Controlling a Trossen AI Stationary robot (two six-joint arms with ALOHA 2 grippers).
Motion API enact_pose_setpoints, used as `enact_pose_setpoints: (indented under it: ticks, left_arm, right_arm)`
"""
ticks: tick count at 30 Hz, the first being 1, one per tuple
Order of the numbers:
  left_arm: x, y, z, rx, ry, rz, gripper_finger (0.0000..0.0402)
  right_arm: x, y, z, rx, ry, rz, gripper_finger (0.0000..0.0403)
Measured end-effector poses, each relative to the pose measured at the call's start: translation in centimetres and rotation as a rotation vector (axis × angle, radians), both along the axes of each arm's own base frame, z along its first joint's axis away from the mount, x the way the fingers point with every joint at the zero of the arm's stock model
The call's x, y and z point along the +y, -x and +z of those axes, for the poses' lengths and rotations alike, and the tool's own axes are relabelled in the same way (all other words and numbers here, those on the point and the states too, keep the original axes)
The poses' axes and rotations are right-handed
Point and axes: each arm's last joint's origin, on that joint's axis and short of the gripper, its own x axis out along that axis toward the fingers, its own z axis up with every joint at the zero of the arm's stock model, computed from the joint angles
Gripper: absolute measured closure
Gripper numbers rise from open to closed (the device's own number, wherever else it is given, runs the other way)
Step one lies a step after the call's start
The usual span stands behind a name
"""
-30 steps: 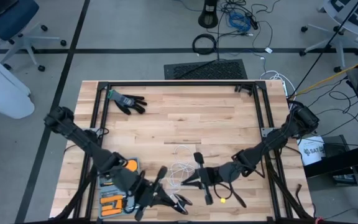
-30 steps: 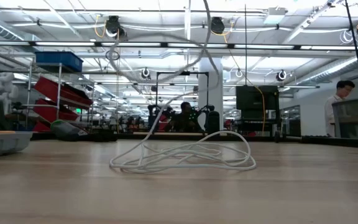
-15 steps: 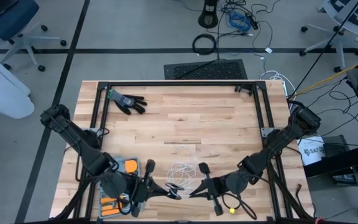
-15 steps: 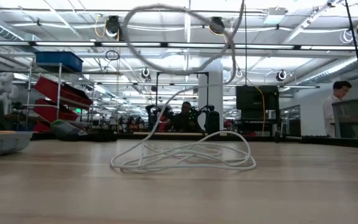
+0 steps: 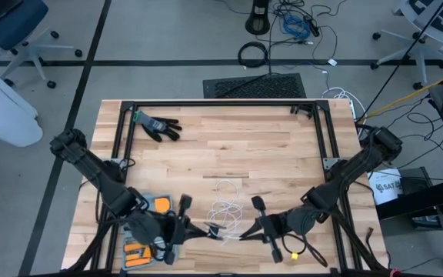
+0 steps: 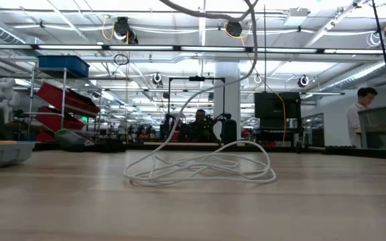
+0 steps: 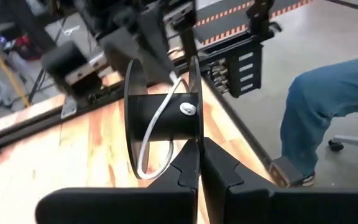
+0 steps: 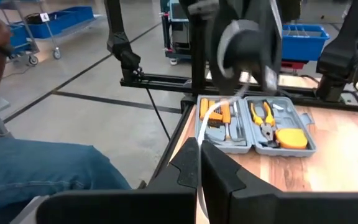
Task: Coil cords
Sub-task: Coil the white cable wire into the spool
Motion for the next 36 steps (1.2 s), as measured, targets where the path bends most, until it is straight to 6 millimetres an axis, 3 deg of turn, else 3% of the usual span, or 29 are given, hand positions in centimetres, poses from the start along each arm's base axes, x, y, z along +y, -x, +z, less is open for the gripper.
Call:
enact_pose_setpoints:
  ticks: [10, 23, 26, 29, 36]
  left_arm:
    - [1.5, -0.9, -1.1, 0.053, 0.038, 0.083, 0.0396]
    - [2.2, -0.1, -2.7, 0.237, 0.063, 0.167, 0.0396]
    - [2.2, -0.1, -2.7, 0.238, 0.062, 0.167, 0.0396]
    - [2.2, -0.1, -2.5, 0.237, 0.069, 0.159, 0.0396]
    - [2.2, -0.2, -2.3, 0.234, 0.074, 0.158, 0.0396]
  right_arm:
    - [-1.5, -0.6, 0.3, 0.005, 0.030, 0.007, 0.0400]
    - [-3.5, -1.5, -0.6, 0.106, 0.062, 0.010, 0.0348]
    - [-3.5, -1.8, -2.1, 0.185, 0.092, -0.044, 0.0344]
    - [-3.2, -2.4, -5.2, 0.238, 0.071, -0.073, 0.0334]
    - [-1.2, -4.7, -12.2, 0.108, 0.060, -0.185, 0.0275]
